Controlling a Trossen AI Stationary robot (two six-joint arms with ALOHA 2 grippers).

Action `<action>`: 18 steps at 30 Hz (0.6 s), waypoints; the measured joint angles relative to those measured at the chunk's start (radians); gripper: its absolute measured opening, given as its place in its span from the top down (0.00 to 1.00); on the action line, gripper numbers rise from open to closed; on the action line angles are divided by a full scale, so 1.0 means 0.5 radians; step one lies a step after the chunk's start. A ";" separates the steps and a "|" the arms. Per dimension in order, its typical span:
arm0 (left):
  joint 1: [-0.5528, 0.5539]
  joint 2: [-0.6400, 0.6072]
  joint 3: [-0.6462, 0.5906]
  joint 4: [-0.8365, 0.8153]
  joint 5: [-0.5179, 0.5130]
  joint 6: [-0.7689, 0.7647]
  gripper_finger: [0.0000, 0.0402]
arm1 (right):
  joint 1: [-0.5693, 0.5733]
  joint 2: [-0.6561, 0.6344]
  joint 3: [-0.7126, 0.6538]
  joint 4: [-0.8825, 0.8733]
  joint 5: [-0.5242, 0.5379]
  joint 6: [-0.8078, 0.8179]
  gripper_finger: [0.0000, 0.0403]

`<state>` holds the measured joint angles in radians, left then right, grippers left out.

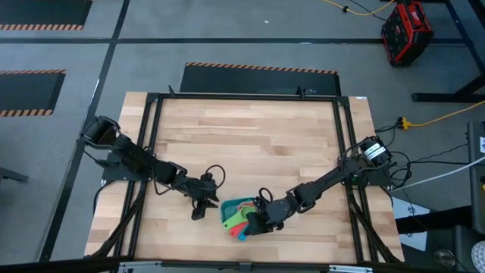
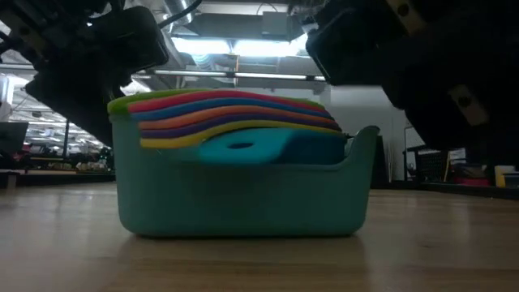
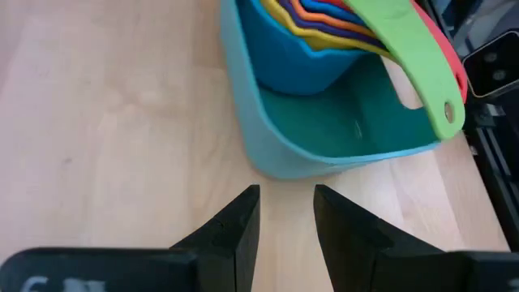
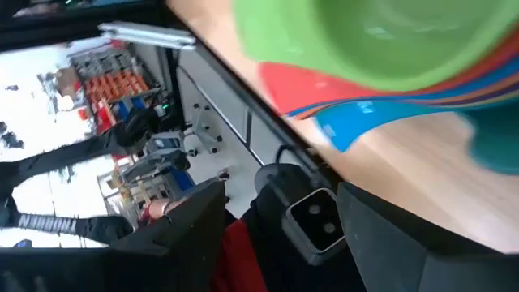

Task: Nest measuring cups in basket
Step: Return to Home Position

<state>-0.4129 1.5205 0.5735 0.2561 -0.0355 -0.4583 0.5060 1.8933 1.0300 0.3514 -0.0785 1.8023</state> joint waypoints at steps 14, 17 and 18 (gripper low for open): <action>0.110 -0.932 0.000 -0.359 -0.238 0.343 0.72 | -0.171 -0.498 -0.001 -0.023 0.131 -0.938 0.40; 0.195 -1.189 0.000 -0.365 -0.346 0.480 0.72 | -0.272 -0.684 0.000 -0.067 0.140 -1.342 0.40; 0.221 -1.268 0.001 -0.356 -0.374 0.529 0.72 | -0.300 -0.751 0.000 -0.086 0.141 -1.460 0.40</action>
<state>-0.3026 0.8864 0.5742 0.0780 -0.2225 -0.1940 0.3562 1.5177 1.0298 0.3083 -0.0079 1.0721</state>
